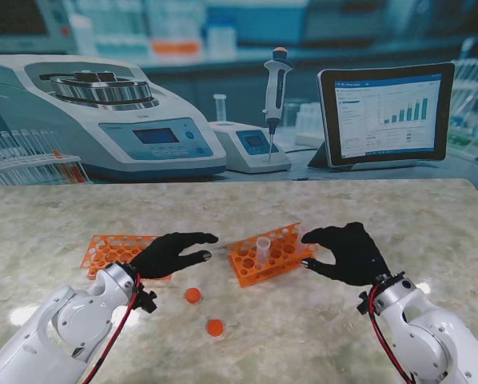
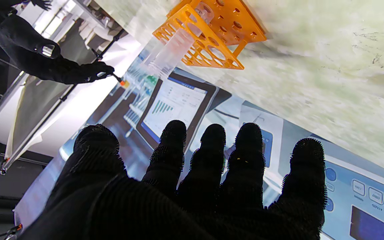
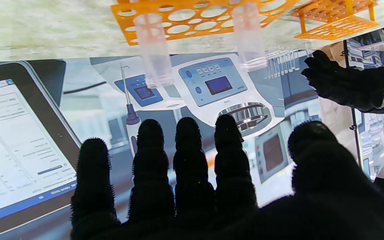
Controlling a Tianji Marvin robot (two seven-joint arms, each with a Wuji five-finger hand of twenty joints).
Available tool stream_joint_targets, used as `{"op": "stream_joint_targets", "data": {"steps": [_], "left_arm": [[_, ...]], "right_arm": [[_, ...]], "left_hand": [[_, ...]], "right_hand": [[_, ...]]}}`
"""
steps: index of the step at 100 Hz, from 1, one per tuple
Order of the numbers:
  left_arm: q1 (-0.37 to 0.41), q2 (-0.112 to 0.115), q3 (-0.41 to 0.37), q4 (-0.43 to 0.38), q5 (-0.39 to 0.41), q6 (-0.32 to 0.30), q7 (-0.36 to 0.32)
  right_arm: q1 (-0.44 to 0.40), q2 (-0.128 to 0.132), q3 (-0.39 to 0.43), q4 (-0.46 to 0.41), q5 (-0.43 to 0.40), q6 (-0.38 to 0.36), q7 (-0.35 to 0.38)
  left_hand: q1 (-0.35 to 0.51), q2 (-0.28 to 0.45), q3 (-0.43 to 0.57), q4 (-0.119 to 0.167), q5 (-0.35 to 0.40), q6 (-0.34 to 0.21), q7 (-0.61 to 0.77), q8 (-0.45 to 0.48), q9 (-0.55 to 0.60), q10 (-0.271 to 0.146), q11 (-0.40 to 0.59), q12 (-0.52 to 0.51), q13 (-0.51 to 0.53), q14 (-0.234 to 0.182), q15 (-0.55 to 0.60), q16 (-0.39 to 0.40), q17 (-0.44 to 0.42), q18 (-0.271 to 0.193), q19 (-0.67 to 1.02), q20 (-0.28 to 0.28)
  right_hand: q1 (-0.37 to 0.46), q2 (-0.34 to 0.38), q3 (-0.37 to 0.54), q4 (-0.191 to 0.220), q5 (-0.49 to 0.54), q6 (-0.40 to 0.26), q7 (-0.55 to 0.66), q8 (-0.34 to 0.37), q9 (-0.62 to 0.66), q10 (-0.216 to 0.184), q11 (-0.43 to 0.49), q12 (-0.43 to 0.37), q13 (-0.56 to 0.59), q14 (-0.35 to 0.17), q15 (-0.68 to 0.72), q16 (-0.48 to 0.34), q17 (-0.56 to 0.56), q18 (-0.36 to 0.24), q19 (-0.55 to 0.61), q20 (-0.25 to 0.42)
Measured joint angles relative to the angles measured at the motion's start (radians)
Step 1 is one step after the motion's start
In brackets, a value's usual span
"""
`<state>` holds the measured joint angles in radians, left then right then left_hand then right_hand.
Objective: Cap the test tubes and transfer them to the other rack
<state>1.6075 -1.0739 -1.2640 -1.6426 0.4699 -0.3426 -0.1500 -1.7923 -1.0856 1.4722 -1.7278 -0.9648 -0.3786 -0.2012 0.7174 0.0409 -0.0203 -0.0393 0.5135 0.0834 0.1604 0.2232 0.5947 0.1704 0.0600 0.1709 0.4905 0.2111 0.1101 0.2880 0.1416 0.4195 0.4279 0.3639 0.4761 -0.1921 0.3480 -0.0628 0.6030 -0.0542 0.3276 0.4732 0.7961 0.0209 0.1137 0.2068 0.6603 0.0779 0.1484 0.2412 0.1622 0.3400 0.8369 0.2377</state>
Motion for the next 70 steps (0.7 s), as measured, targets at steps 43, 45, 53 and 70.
{"op": "stream_joint_targets", "data": {"steps": [43, 45, 53, 70], "left_arm": [[-0.004, 0.003, 0.008, 0.0, 0.0, -0.001, -0.008], [-0.005, 0.003, 0.008, 0.0, 0.0, -0.001, -0.008], [-0.006, 0.003, 0.01, 0.0, -0.001, -0.001, -0.01], [-0.006, 0.003, 0.011, 0.0, -0.001, -0.001, -0.01]], "right_arm": [[0.088, 0.013, -0.021, 0.129, -0.004, 0.059, 0.023], [0.092, 0.014, -0.023, 0.134, -0.005, 0.061, 0.024], [0.106, 0.016, -0.031, 0.157, -0.006, 0.066, 0.027], [0.155, 0.019, -0.064, 0.225, 0.008, 0.066, 0.03]], "left_hand": [[0.0, 0.0, 0.0, 0.0, 0.0, 0.0, 0.0, 0.0, 0.0, 0.0, 0.0, 0.0, 0.0, 0.0, 0.0, 0.0, 0.0, 0.0, 0.0, 0.0], [0.0, 0.0, 0.0, 0.0, 0.0, 0.0, 0.0, 0.0, 0.0, 0.0, 0.0, 0.0, 0.0, 0.0, 0.0, 0.0, 0.0, 0.0, 0.0, 0.0], [0.0, 0.0, 0.0, 0.0, 0.0, 0.0, 0.0, 0.0, 0.0, 0.0, 0.0, 0.0, 0.0, 0.0, 0.0, 0.0, 0.0, 0.0, 0.0, 0.0], [0.0, 0.0, 0.0, 0.0, 0.0, 0.0, 0.0, 0.0, 0.0, 0.0, 0.0, 0.0, 0.0, 0.0, 0.0, 0.0, -0.001, 0.0, -0.001, 0.0]], "right_hand": [[-0.085, -0.062, 0.046, 0.0, -0.05, 0.047, -0.047, -0.034, -0.05, 0.017, -0.022, -0.03, -0.02, 0.0, -0.019, -0.002, -0.01, -0.002, -0.014, 0.001], [-0.092, -0.063, 0.048, 0.0, -0.05, 0.048, -0.047, -0.035, -0.053, 0.022, -0.025, -0.032, -0.02, 0.0, -0.019, -0.002, -0.012, -0.002, -0.015, 0.001], [-0.105, -0.071, 0.042, 0.0, -0.051, 0.055, -0.049, -0.036, -0.067, 0.027, -0.033, -0.033, -0.036, 0.0, -0.03, -0.003, -0.016, -0.003, -0.025, 0.001], [-0.153, -0.084, 0.064, 0.0, -0.062, 0.07, -0.06, -0.046, -0.091, 0.028, -0.036, -0.052, -0.043, 0.0, -0.022, -0.012, -0.019, -0.004, -0.027, 0.001]]}}
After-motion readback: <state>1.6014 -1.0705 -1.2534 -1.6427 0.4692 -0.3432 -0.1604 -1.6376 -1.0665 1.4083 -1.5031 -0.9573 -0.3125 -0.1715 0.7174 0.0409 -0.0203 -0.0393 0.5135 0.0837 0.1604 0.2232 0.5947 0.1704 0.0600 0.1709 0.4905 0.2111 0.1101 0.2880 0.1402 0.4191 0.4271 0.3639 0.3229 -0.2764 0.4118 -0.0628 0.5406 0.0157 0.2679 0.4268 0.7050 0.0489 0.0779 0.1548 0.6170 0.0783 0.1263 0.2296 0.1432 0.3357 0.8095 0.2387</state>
